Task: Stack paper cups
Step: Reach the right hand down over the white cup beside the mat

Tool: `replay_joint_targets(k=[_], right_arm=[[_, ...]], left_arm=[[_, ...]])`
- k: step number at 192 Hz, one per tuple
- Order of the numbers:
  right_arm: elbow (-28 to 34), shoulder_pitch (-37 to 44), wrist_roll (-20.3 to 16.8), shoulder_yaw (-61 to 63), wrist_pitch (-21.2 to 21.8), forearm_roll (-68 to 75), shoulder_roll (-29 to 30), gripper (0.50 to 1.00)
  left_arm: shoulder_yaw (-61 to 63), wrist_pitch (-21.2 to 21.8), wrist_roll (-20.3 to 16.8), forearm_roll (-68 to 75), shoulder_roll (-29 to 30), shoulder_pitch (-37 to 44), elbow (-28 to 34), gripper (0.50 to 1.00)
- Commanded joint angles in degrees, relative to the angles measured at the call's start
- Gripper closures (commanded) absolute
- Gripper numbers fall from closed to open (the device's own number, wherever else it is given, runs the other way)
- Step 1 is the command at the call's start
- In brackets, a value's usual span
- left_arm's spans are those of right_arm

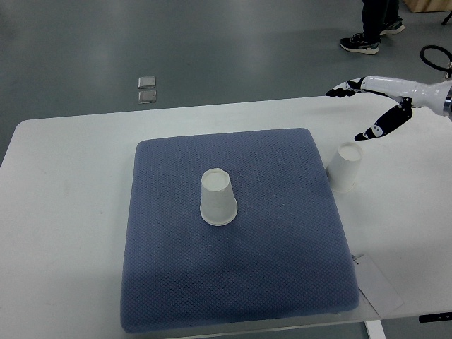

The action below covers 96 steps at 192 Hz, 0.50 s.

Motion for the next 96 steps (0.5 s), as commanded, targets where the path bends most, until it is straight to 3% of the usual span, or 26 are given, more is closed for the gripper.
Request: replay_joint_targets(k=[1,96], right_arm=[[0.19,0.03,0.0,0.0,-0.76,-5.57,0.41,0.601],[-4.38,3.72,-0.52,-14.42,-8.93,-8.03,5.69,0.611]], left_arm=[[0.0,0.0,0.0,0.0,0.0,0.0,0.0,0.5],[0.0,0.0,0.0,0.0,0.0,0.0,0.0,0.5]])
